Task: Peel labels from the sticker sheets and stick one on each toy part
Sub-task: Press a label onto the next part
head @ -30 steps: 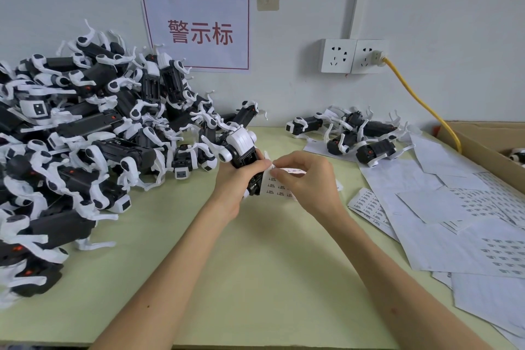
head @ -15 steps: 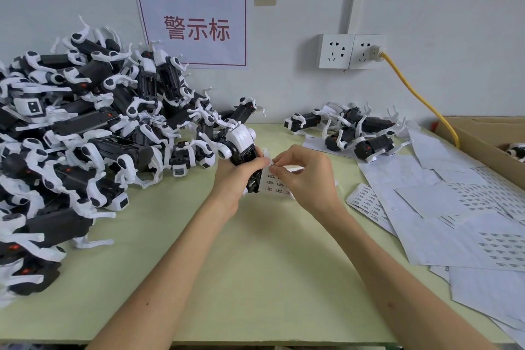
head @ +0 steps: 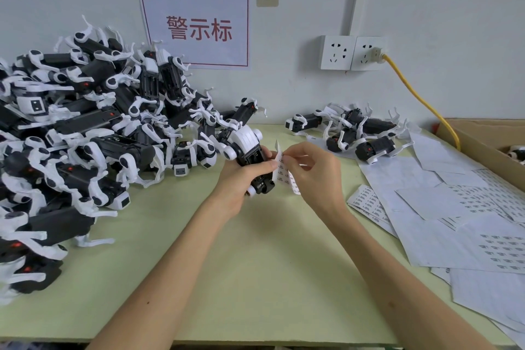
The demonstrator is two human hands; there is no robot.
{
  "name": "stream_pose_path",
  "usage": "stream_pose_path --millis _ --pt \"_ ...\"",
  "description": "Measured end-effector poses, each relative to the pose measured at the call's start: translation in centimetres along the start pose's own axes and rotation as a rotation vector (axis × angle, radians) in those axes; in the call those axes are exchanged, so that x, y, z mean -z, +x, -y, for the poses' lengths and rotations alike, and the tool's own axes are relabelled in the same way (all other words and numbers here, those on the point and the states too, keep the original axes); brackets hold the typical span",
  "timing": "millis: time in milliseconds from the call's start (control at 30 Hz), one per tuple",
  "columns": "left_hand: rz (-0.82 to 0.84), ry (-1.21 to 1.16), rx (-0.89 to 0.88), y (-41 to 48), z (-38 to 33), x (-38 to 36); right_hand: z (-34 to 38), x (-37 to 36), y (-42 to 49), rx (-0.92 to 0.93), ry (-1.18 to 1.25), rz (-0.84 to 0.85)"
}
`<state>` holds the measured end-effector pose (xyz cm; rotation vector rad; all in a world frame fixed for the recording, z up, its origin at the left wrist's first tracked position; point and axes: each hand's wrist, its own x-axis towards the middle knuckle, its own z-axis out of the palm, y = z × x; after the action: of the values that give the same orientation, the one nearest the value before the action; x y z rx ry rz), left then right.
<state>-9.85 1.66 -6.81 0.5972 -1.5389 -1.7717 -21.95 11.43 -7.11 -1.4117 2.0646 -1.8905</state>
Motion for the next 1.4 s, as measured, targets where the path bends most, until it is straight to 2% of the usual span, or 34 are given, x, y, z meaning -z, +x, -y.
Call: stream_pose_path --millis 167,500,767,1167,1267,1400 --pt "-0.079 -0.077 -0.004 0.06 -0.24 0.08 0.35 -0.24 -0.22 0.039 0.046 0.053" --pt "-0.064 -0.056 -0.02 0.05 -0.3 0.28 0.34 -0.26 -0.42 0.038 0.101 0.08" --pt "-0.037 0.021 -0.045 0.07 -0.02 0.45 0.19 0.14 -0.39 0.029 0.081 0.073" --pt "-0.037 -0.02 -0.047 -0.32 -0.21 -0.08 0.55 0.1 -0.16 0.01 0.039 -0.013" --pt "-0.108 -0.026 -0.027 -0.16 -0.14 -0.23 0.51 0.07 0.01 -0.015 0.038 -0.046" --pt "-0.309 -0.01 0.047 0.29 0.03 0.01 0.46 0.3 0.38 -0.048 0.078 -0.067"
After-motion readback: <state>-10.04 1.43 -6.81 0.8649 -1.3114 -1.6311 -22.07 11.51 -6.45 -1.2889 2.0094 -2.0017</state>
